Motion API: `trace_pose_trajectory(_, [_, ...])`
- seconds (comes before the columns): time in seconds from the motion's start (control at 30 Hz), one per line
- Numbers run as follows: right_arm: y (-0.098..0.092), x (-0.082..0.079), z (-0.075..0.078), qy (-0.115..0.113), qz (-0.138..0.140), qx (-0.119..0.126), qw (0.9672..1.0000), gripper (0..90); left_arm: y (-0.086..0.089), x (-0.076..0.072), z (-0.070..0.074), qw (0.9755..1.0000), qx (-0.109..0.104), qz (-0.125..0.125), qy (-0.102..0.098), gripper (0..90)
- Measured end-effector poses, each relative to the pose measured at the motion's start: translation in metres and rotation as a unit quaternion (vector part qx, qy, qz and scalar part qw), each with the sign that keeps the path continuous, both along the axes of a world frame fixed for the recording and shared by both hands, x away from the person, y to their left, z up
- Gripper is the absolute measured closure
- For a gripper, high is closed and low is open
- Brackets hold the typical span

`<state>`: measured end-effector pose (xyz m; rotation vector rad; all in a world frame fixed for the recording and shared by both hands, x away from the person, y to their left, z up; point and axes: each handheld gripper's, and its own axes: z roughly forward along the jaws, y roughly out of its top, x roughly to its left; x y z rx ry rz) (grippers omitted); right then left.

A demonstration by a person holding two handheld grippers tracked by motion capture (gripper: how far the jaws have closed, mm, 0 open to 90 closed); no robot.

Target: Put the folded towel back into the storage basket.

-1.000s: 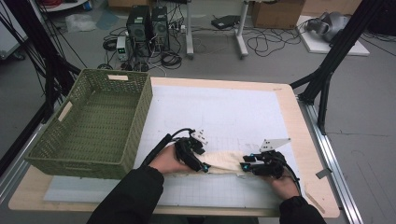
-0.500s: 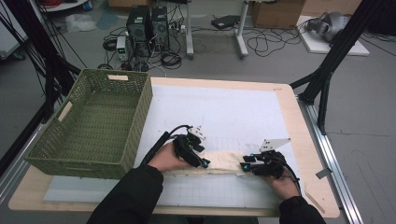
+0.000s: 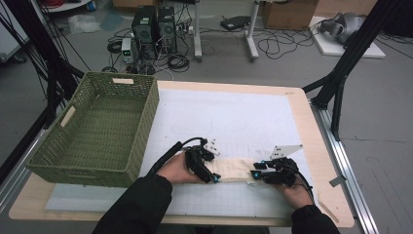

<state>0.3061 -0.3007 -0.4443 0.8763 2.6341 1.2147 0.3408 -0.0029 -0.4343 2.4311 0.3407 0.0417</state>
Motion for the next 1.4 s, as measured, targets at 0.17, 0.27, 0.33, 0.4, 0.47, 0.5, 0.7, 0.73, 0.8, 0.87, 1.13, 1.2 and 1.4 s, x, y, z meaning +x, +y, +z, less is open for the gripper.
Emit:
trace_pose_trajectory(0.17, [0.0014,-0.0013,0.0024,-0.004,0.003,-0.008,1.0,61.8,-0.0002,-0.0017,-0.0004,1.0,-0.002,0.006,-0.001,25.6])
trace_pose_trajectory(0.27, [0.0016,-0.0012,0.0025,-0.005,0.004,-0.01,0.9999,61.5,0.0013,-0.0011,-0.001,0.9999,-0.009,0.0,0.004,24.0])
trace_pose_trajectory(0.33, [0.0019,-0.0012,0.0024,-0.003,0.005,-0.009,0.9999,61.4,0.0017,-0.0008,-0.0015,0.9999,-0.011,-0.005,0.004,23.3])
trace_pose_trajectory(0.4, [0.0019,-0.0008,0.0022,-0.005,0.005,-0.009,0.9999,61.2,0.0011,-0.0014,-0.0017,0.9999,-0.01,-0.005,0.003,22.5])
trace_pose_trajectory(0.47, [0.0019,-0.0002,0.002,-0.006,0.004,-0.009,0.9999,60.9,0.0008,-0.002,-0.0014,1.0,-0.005,-0.005,-0.002,22.7])
trace_pose_trajectory(0.5, [0.002,0.0,0.002,-0.006,0.004,-0.01,0.9999,60.8,0.0002,-0.0022,-0.0013,1.0,-0.005,-0.001,-0.006,23.9])
trace_pose_trajectory(0.7, [0.0035,0.0006,0.0028,-0.007,0.001,-0.014,0.9999,59.4,-0.0016,-0.003,0.0006,0.9997,0.005,0.014,-0.018,33.3])
trace_pose_trajectory(0.73, [0.0037,0.0008,0.0029,-0.007,0.001,-0.014,0.9999,59.3,-0.0019,-0.0029,0.0012,0.9997,0.007,0.014,-0.02,34.5])
trace_pose_trajectory(0.8, [0.0038,0.0016,0.0027,-0.01,0.001,-0.014,0.9998,58.7,-0.003,-0.003,0.0018,0.9996,0.007,0.017,-0.022,38.1])
trace_pose_trajectory(0.87, [0.004,0.0024,0.0026,-0.007,0.0,-0.012,0.9999,58.4,-0.0034,-0.0032,0.0029,0.9997,0.003,0.006,-0.024,46.1])
trace_pose_trajectory(1.13, [0.005,0.0055,0.0031,-0.008,-0.001,-0.01,0.9999,57.4,-0.0059,0.0007,0.0046,1.0,-0.005,0.003,0.002,77.5])
trace_pose_trajectory(1.2, [0.0045,0.0056,0.0034,-0.006,-0.003,-0.007,1.0,57.0,-0.0063,0.0005,0.0048,1.0,-0.005,0.003,0.005,80.0])
trace_pose_trajectory(1.4, [0.0005,0.005,0.0062,-0.009,-0.008,0.008,0.9999,56.8,-0.0039,0.0013,0.0068,0.9995,-0.007,0.007,0.029,82.7])
